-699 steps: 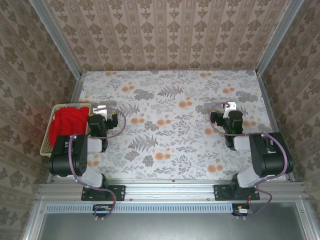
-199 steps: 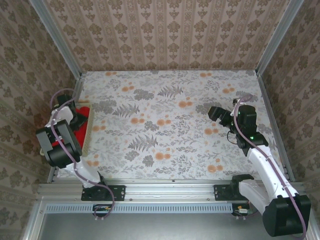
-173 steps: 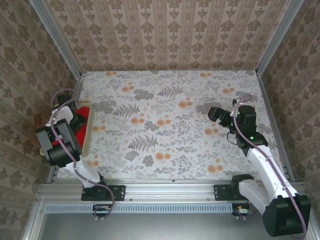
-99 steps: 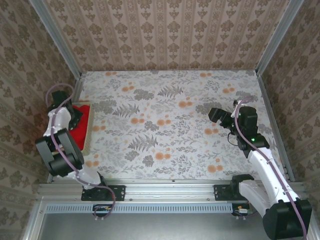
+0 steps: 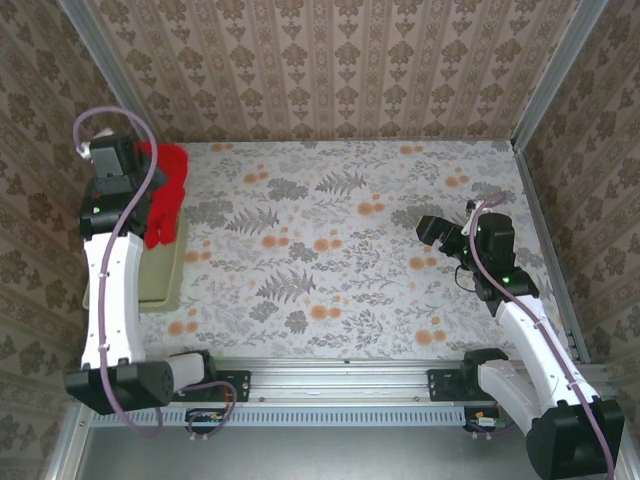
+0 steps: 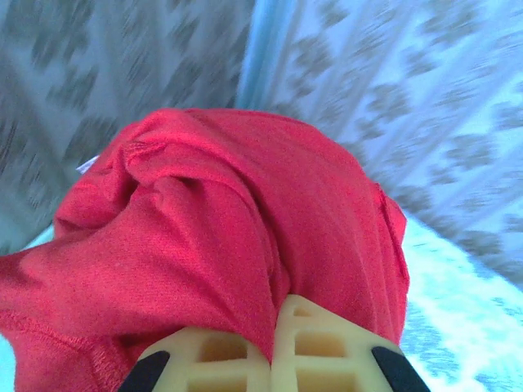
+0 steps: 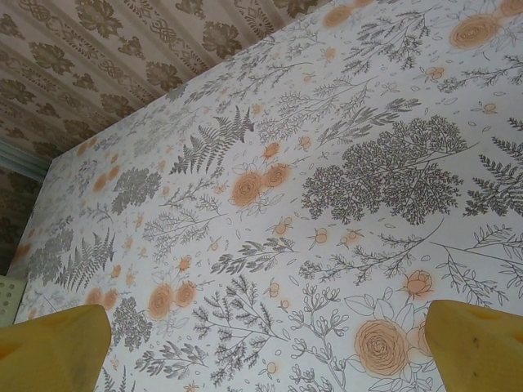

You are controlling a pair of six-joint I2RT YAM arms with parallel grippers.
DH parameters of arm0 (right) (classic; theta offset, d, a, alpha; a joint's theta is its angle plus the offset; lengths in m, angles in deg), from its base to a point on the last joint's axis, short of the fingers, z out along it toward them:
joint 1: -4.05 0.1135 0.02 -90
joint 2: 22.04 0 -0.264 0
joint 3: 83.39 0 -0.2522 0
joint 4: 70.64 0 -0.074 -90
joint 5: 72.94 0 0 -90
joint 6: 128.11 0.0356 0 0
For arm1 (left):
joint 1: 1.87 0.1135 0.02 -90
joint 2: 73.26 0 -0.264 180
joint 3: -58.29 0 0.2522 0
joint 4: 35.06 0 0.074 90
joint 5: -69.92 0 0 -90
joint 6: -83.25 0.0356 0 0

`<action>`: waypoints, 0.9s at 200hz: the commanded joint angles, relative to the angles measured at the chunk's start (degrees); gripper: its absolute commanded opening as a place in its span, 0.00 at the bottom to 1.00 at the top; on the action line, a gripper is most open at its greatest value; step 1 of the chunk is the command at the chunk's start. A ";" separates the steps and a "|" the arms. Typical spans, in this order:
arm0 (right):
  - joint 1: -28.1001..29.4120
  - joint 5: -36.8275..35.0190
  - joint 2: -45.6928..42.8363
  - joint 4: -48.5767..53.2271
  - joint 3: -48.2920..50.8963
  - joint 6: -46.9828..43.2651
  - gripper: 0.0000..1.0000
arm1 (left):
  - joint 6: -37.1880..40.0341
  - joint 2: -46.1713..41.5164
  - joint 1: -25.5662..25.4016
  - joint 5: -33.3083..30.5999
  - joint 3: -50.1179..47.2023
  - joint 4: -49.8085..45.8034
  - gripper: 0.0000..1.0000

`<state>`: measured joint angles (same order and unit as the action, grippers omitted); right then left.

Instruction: Fold the inside-out t-shirt

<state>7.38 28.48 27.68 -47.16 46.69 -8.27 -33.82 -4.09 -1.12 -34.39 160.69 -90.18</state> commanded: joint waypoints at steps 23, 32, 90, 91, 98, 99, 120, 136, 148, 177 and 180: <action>0.71 0.57 -1.60 2.00 -0.93 0.98 1.00 | 9.32 -1.33 -17.69 -5.67 13.78 3.46 0.00; 0.71 0.37 -1.67 2.31 -1.03 1.03 1.00 | 9.97 -0.34 -22.02 -5.27 14.78 5.11 0.00; 0.71 -4.17 -3.44 8.68 -2.73 0.90 1.00 | 7.68 17.02 -42.14 -4.79 21.83 6.84 0.00; 0.75 -4.37 -3.42 8.84 -2.79 0.86 1.00 | 7.53 17.47 -42.23 -4.69 21.97 6.79 0.00; 0.71 -5.58 -3.61 10.30 -3.17 0.59 1.00 | 6.41 19.84 -43.31 -3.76 22.86 6.45 0.00; 0.71 -5.73 -3.63 10.44 -3.28 0.58 1.00 | 6.32 20.25 -43.39 -3.65 23.01 6.42 0.00; 0.71 -7.32 -4.10 12.78 -3.83 -0.44 1.00 | 4.53 26.73 -46.29 -1.18 25.80 4.89 0.00; 0.73 -7.48 -4.70 13.05 -3.66 -0.62 1.00 | 3.99 29.71 -47.86 -0.75 27.07 2.65 0.00; 0.76 -7.58 -4.80 13.06 -3.49 -0.58 1.00 | 3.09 29.79 -48.11 0.58 24.84 2.92 0.00; 0.96 -5.74 -3.98 11.31 -2.70 -0.25 1.00 | 0.98 24.86 -48.13 4.00 9.62 8.48 0.11; 1.09 -5.59 -3.79 11.01 -2.61 -0.26 1.00 | 0.86 24.17 -48.04 4.10 7.71 9.02 0.13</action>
<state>7.78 22.82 23.70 -36.32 44.85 -8.09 -29.89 27.51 -49.53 -32.62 176.72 -86.01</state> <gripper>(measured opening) 0.999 0.085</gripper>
